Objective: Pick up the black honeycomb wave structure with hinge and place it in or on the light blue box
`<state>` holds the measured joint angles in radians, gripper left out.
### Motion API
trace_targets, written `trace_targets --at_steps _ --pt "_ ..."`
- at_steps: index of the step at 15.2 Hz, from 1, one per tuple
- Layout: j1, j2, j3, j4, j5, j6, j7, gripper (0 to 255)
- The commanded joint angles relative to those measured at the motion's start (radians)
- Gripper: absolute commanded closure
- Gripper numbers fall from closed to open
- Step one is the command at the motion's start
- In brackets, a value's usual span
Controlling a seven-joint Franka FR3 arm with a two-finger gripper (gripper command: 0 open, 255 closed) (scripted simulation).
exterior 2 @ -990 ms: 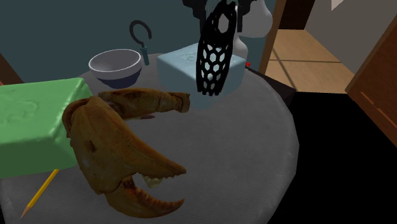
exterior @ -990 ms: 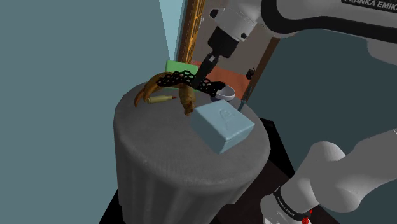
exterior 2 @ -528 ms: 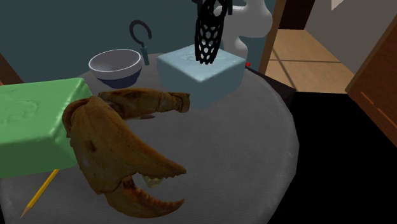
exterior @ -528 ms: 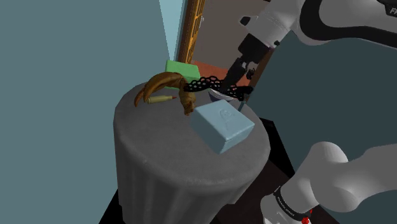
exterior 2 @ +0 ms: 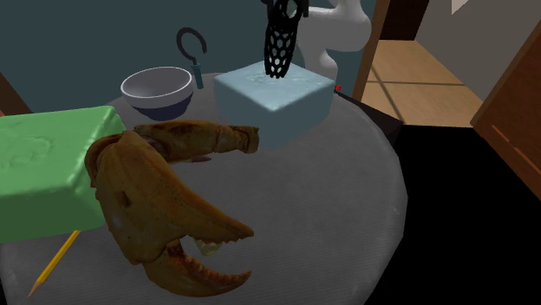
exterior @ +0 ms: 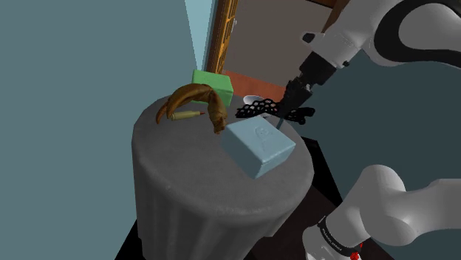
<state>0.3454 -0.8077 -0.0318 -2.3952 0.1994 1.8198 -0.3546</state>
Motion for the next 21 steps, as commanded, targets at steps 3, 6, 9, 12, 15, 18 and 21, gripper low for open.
trace_targets --at_steps 3,6,9,12,15,18,21 --pt "0.0 -0.015 0.002 -0.059 0.003 0.044 -0.008 255" --pt "0.0 -0.022 0.003 -0.103 0.006 0.081 -0.016 255" --pt "0.0 -0.027 0.003 -0.146 0.009 0.118 -0.023 255" --pt "0.0 -0.03 0.004 -0.193 0.013 0.161 -0.032 255" --pt "0.0 -0.03 0.004 -0.193 0.013 0.161 -0.032 255" --pt "0.0 -0.03 0.004 -0.193 0.013 0.161 -0.032 255" --pt "0.0 -0.03 0.004 -0.193 0.013 0.161 -0.032 0"
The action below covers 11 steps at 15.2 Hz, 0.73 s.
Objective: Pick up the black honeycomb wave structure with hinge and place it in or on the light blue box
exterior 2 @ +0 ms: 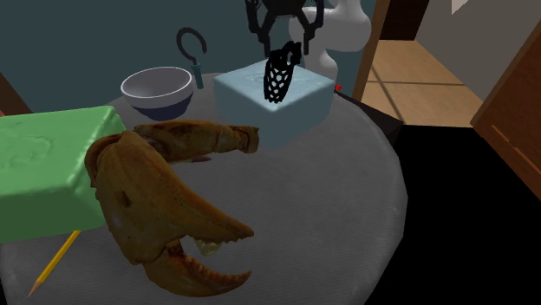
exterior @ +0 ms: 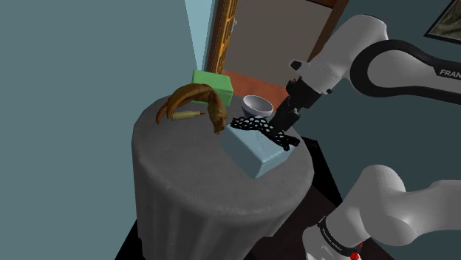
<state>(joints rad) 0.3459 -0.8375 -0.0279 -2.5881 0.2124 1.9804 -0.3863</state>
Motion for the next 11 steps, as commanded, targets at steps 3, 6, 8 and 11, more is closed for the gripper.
trace_targets --at_steps 3,6,8,11 --pt "0.0 0.0 0.0 0.0 0.0 0.0 0.0 0" --pt "-0.003 -0.009 -0.005 0.027 -0.006 -0.036 0.002 0" --pt "-0.009 -0.02 -0.017 0.085 -0.017 -0.107 0.005 0" --pt "-0.01 -0.023 -0.021 0.109 -0.021 -0.135 0.006 0"
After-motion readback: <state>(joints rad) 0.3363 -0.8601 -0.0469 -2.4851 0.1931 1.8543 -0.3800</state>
